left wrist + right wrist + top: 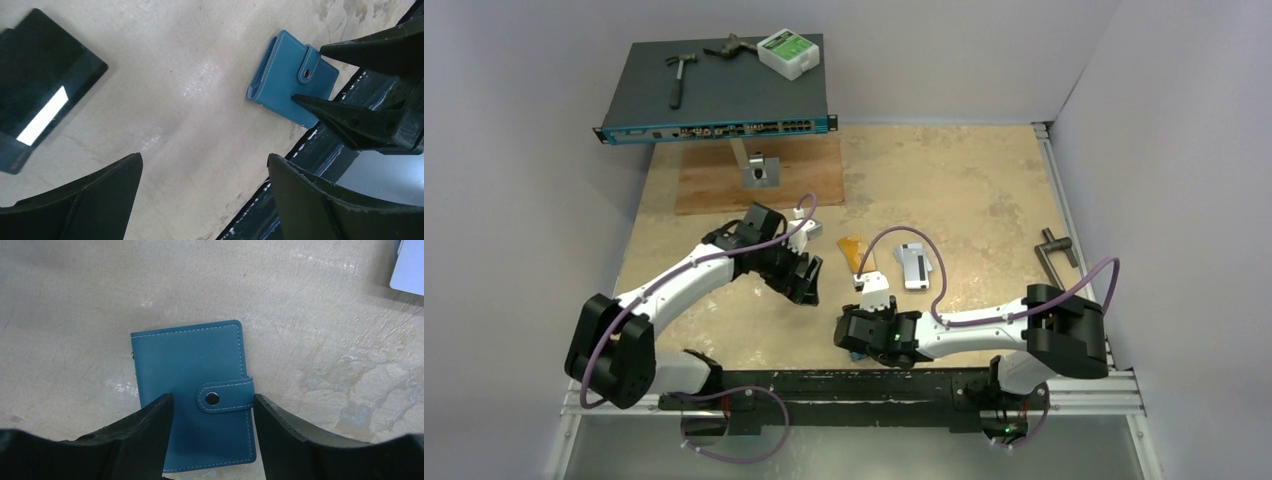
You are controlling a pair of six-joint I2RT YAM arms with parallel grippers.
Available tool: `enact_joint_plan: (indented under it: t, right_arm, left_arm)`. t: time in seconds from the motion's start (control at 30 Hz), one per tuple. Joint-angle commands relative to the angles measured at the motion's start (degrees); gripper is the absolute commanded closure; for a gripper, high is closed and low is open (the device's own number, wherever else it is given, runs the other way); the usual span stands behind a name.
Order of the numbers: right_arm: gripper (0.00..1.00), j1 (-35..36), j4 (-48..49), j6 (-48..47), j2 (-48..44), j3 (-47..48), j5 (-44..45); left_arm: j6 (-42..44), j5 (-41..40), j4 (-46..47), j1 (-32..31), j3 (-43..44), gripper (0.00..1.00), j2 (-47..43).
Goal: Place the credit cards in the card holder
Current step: Pick up the card holder from the center of the board.
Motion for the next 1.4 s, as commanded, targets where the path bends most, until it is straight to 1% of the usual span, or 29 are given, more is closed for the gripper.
enact_joint_plan:
  t: [0.0,0.23,0.43,0.5,0.53,0.63,0.7,0.8,0.93,1.07,1.2,1.37]
  right_arm:
    - [0.42,-0.12,1.85,3.12,-2.61,-2.17,-0.88]
    - [0.44,-2.45,6.03,6.06,-8.12,-8.16,-3.07]
    - [0.49,-3.94,8.61,6.21,-8.47,-9.72,-4.77]
    - [0.52,-4.25,9.55,5.78,-7.85,-9.86,-5.41]
    - [0.55,-4.28,9.97,5.66,-7.55,-9.84,-5.69]
    - [0.61,-4.36,11.88,5.85,-6.91,-10.38,-6.62]
    - [0.64,-4.68,13.25,6.03,-6.85,-11.06,-7.22]
    - [0.71,-5.51,16.73,5.90,-7.60,-12.77,-9.20]
    - [0.86,-7.14,23.66,4.13,-9.62,-15.17,-12.39]
    - [0.99,-8.33,26.35,1.96,-12.22,-16.34,-13.49]
    - [1.00,-9.35,30.09,0.50,-15.64,-18.91,-15.39]
    - [1.00,-10.55,32.93,-0.87,-19.21,-21.48,-17.47]
  left_arm:
    - [-7.27,1.56,4.71,-3.43,0.70,0.04,2.38]
    - [-11.32,1.38,9.84,-9.16,1.29,0.06,10.14]
    - [-15.46,2.88,15.60,-11.43,-0.34,0.13,15.76]
    - [-16.60,3.22,18.92,-11.55,-1.91,0.17,16.65]
    - [-17.28,3.66,20.83,-11.56,-2.41,0.18,17.15]
    - [-19.29,5.98,23.70,-11.56,-3.56,0.22,18.54]
    - [-19.29,6.43,24.58,-11.55,-3.92,0.22,18.76]
    - [-18.98,7.03,26.83,-11.53,-4.70,0.20,18.68]
    - [-18.79,8.55,27.81,-11.45,-4.36,0.17,19.43]
    - [-17.78,9.31,28.63,-10.29,-4.86,0.14,19.01]
    - [-17.86,11.79,29.26,-8.13,-5.08,0.14,19.94]
    - [-17.77,13.61,29.69,-7.65,-5.37,0.16,19.29]
